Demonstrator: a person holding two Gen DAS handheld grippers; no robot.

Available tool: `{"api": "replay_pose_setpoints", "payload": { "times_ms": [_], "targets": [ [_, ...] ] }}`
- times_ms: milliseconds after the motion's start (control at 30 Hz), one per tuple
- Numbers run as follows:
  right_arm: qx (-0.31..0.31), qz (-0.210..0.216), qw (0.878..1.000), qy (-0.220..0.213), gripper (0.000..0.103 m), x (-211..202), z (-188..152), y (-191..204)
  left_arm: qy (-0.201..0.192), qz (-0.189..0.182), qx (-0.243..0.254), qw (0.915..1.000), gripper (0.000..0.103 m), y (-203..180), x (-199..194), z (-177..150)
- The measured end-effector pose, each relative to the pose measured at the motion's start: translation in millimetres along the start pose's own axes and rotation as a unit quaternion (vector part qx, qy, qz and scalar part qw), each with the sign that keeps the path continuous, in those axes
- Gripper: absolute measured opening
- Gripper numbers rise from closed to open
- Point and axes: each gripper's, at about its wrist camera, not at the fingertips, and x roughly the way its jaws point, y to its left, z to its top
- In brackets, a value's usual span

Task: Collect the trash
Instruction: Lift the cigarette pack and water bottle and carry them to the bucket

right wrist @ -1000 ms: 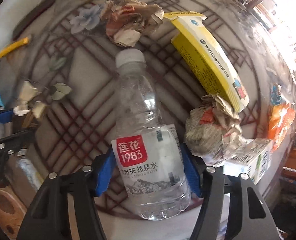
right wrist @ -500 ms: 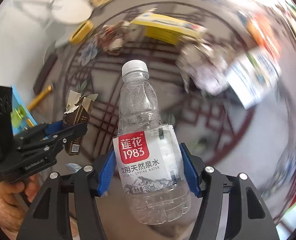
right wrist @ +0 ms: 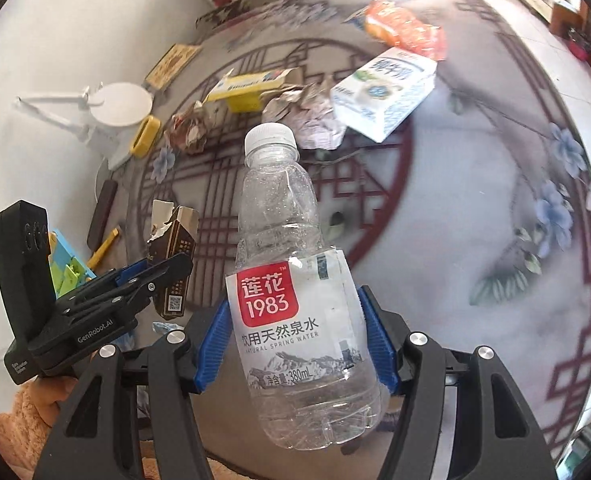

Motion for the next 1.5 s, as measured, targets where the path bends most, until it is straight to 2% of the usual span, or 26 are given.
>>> {"api": "replay_pose_setpoints", "payload": {
  "times_ms": [233,400,633,967,1500],
  "targets": [
    [0.017,-0.003,1.000,-0.014,0.059,-17.1,-13.2,-21.3,0.001,0.002,0.020,0.9998,0.045,-24.7,5.3,-0.5],
    [0.034,-0.032,0.999,0.000,0.059,-13.8,-23.0,-47.0,0.015,0.026,0.028,0.9992,0.045,-31.5,26.0,-6.8],
    [0.032,-0.048,0.998,0.019,0.059,-7.3,-31.8,-59.4,0.048,0.044,0.001,0.9979,0.045,-21.0,52.4,-19.0],
    [0.048,-0.040,0.998,-0.030,0.059,-38.4,-19.5,-73.8,0.028,0.027,0.017,0.9991,0.045,-46.4,44.9,-2.2],
    [0.078,-0.037,0.995,-0.045,0.056,-58.5,-10.8,-115.7,0.023,0.015,0.030,0.9992,0.045,-87.8,46.2,9.9]
  ]
}}
